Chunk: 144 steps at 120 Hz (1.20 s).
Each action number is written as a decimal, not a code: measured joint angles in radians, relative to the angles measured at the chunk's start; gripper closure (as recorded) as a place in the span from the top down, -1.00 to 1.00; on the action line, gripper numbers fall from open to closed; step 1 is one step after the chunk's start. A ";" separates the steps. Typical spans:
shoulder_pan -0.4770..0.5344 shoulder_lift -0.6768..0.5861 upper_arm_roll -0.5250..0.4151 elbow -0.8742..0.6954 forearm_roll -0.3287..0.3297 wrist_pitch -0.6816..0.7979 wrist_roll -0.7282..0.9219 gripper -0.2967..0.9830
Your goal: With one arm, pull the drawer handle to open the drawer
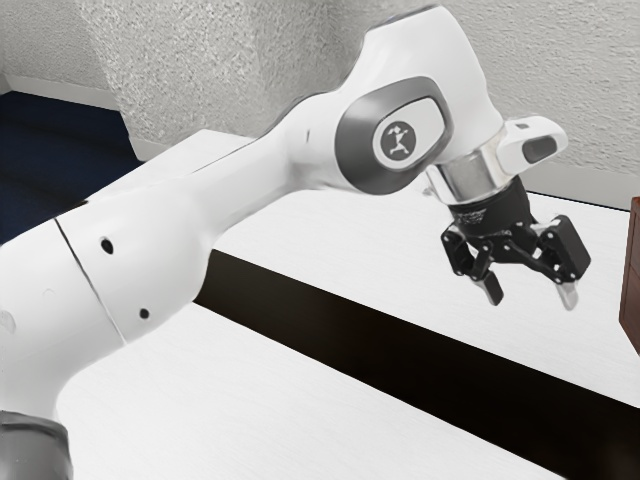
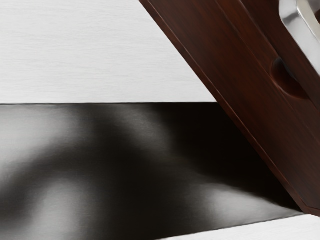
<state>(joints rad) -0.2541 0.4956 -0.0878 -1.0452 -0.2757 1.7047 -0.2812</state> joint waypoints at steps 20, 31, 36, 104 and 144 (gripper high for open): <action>-0.008 0.012 -0.010 0.007 -0.016 0.033 -0.055 0.54; -0.008 0.021 -0.026 0.008 -0.022 0.082 -0.089 0.54; -0.008 0.024 -0.031 0.007 -0.023 0.108 -0.102 0.54; -0.034 0.115 -0.063 0.005 -0.025 0.419 -0.211 0.54; -0.046 0.122 -0.064 -0.004 -0.026 0.452 -0.241 0.54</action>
<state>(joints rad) -0.3001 0.6179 -0.1519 -1.0489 -0.3022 2.1571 -0.5223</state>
